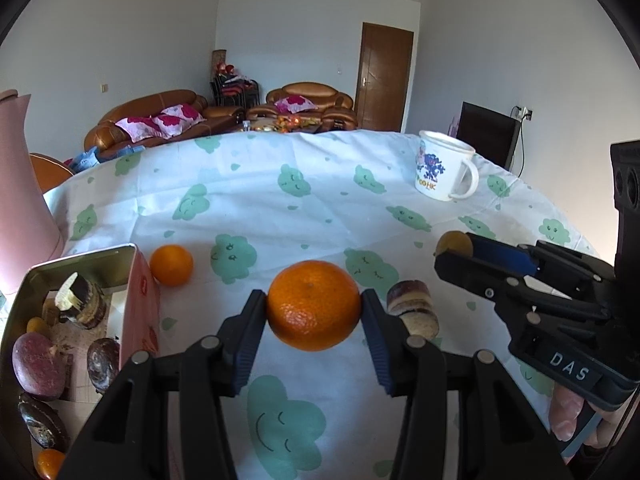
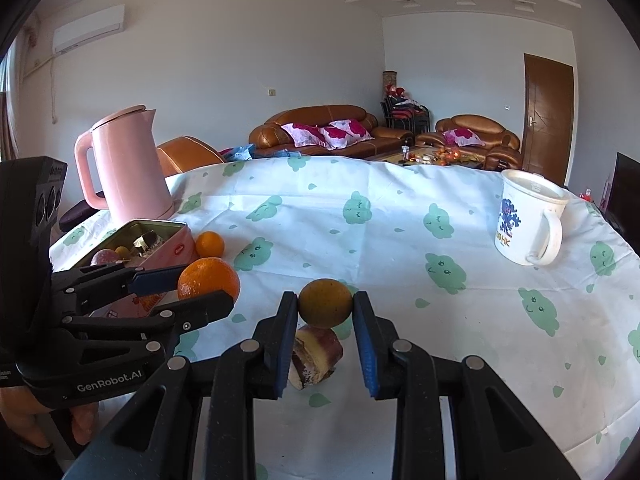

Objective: Organize fruits
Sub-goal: 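Lift the orange with the left gripper while the right holds the yellow fruit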

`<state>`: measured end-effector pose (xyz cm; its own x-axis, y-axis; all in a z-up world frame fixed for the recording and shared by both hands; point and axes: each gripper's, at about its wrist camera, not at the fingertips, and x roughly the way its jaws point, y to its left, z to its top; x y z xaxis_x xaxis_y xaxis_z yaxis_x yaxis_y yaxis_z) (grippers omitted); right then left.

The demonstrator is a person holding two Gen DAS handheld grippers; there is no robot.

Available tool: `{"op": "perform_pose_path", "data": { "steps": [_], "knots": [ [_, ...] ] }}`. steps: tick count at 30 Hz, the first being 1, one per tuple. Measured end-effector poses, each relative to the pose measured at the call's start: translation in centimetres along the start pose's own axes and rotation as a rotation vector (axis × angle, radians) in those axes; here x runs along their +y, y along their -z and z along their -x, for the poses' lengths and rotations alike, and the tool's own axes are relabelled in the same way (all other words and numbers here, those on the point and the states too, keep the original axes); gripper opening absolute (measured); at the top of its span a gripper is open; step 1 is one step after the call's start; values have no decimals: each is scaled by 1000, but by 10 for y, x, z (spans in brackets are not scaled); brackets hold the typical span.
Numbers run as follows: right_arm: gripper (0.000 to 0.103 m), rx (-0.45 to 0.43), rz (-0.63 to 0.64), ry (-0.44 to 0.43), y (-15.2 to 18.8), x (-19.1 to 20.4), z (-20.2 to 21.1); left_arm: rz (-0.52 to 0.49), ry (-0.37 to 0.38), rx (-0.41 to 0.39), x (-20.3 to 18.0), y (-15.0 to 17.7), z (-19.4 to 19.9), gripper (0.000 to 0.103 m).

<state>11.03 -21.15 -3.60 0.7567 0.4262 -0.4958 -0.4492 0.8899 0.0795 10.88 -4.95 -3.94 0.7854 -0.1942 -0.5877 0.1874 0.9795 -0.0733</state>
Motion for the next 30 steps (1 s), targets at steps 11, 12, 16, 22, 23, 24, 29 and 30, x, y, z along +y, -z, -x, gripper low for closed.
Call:
{"op": "perform_pose_path", "data": {
  "steps": [11, 12, 16, 22, 23, 24, 29, 30],
  "knots": [
    [30, -32, 15, -13, 0, 3, 6, -6, -22, -51, -1, 0, 9, 50],
    [30, -34, 17, -15, 0, 3, 7, -6, -24, -55, -1, 0, 10, 50],
    [30, -49, 24, -18, 1, 4, 10, -5, -29, -70, -2, 1, 13, 50],
    [30, -64, 31, -25, 1, 5, 13, -9, -40, -100, -2, 2, 19, 50],
    [30, -66, 33, -26, 2, 6, 13, -10, -41, -104, -2, 2, 19, 50],
    [30, -69, 35, -27, 2, 6, 14, -10, -42, -108, -2, 2, 20, 50],
    [30, -87, 43, -32, 2, 7, 17, -11, -49, -125, -3, 2, 23, 50],
    [30, -89, 44, -32, 2, 7, 17, -11, -51, -130, -3, 2, 23, 50]
  ]
}}
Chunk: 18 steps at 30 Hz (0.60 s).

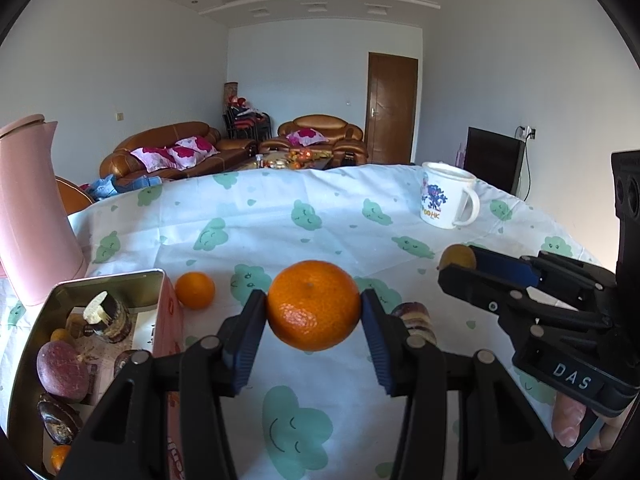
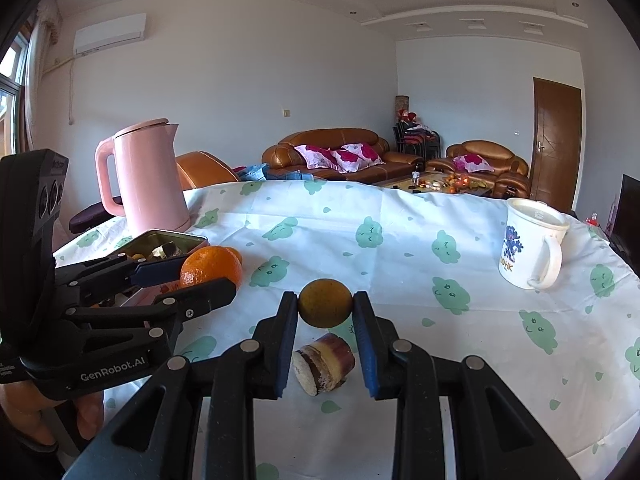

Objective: Organize fruits
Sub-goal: 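Lift the orange with the left gripper while the right holds the yellow fruit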

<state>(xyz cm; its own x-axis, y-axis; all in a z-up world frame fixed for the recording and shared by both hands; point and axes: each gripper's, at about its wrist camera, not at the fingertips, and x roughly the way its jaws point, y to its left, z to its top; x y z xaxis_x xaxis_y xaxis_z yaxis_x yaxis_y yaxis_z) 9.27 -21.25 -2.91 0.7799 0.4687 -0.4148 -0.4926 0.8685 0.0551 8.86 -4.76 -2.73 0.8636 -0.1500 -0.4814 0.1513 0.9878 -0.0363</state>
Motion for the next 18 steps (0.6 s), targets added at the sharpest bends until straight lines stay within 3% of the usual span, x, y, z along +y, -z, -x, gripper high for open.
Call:
{"op": "perform_pose_path", "data": {
  "steps": [18],
  "knots": [
    [30, -44, 11, -8, 0, 1, 7, -9, -21, -62, -2, 2, 12, 50]
  ]
}}
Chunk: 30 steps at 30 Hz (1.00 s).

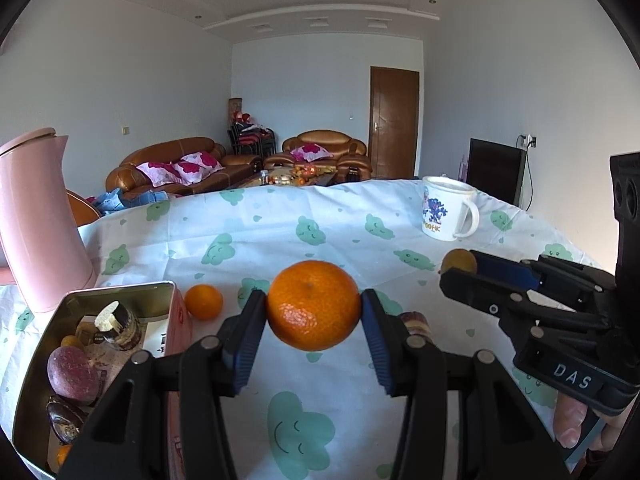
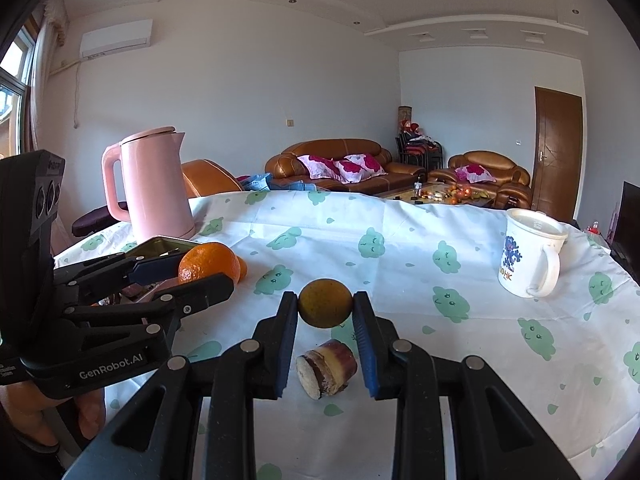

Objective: Organize fruits
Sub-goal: 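Lift the orange with the left gripper while the right holds the yellow fruit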

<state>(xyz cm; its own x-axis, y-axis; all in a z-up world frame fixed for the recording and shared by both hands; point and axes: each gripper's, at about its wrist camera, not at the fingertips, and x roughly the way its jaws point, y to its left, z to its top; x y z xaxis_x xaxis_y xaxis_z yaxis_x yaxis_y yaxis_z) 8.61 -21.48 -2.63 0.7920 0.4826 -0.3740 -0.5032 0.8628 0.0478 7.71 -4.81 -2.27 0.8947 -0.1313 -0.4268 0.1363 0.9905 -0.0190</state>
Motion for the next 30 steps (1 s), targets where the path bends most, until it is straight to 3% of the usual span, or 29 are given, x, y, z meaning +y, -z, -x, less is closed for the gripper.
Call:
{"op": "perform_pose_path", "data": {
  "steps": [30],
  "knots": [
    [30, -87, 31, -15, 1, 7, 18, 4, -30, -83, 1, 1, 18, 50]
  ]
}}
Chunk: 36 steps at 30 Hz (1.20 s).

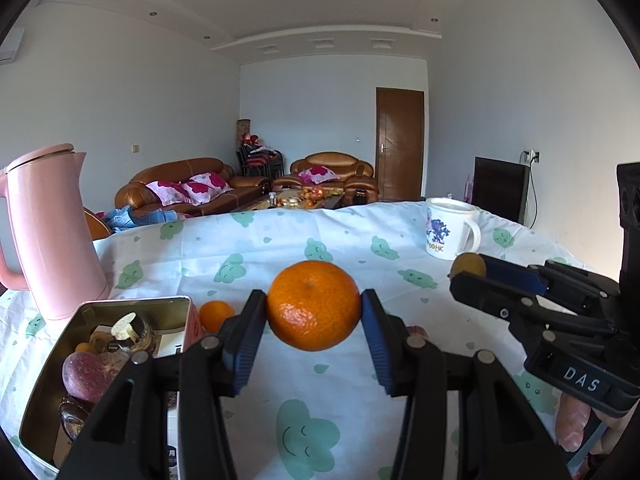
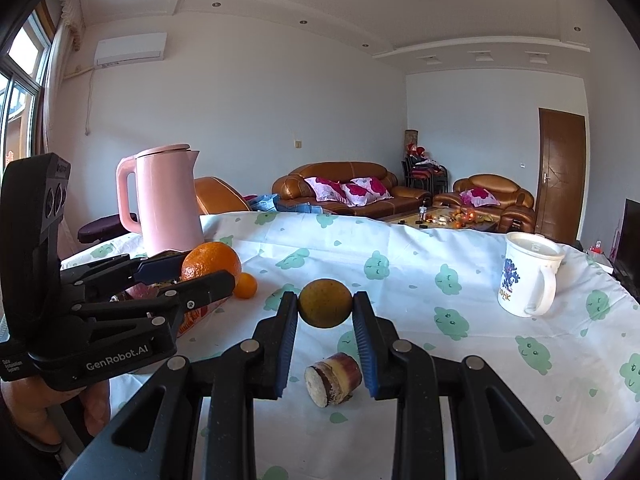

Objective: Organize fruits
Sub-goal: 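Lift the orange with the left gripper while the right holds the yellow fruit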

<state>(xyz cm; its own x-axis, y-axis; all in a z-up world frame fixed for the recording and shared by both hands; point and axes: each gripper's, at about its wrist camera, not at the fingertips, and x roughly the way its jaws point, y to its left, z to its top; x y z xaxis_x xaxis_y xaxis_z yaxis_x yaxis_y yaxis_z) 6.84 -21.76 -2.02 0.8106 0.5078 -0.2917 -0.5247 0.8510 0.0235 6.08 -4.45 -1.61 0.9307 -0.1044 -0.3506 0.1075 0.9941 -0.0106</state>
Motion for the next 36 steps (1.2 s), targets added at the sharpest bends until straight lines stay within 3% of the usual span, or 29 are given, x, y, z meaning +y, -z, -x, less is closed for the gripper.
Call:
{"op": "perform_pose_path", "data": {
  "steps": [18, 36],
  "knots": [
    [30, 29, 28, -4, -2, 10, -9, 23, -29, 48, 14, 4, 0, 50],
    [30, 53, 72, -80, -8, 45, -29, 69, -83, 68, 49, 8, 13, 50]
  ]
}}
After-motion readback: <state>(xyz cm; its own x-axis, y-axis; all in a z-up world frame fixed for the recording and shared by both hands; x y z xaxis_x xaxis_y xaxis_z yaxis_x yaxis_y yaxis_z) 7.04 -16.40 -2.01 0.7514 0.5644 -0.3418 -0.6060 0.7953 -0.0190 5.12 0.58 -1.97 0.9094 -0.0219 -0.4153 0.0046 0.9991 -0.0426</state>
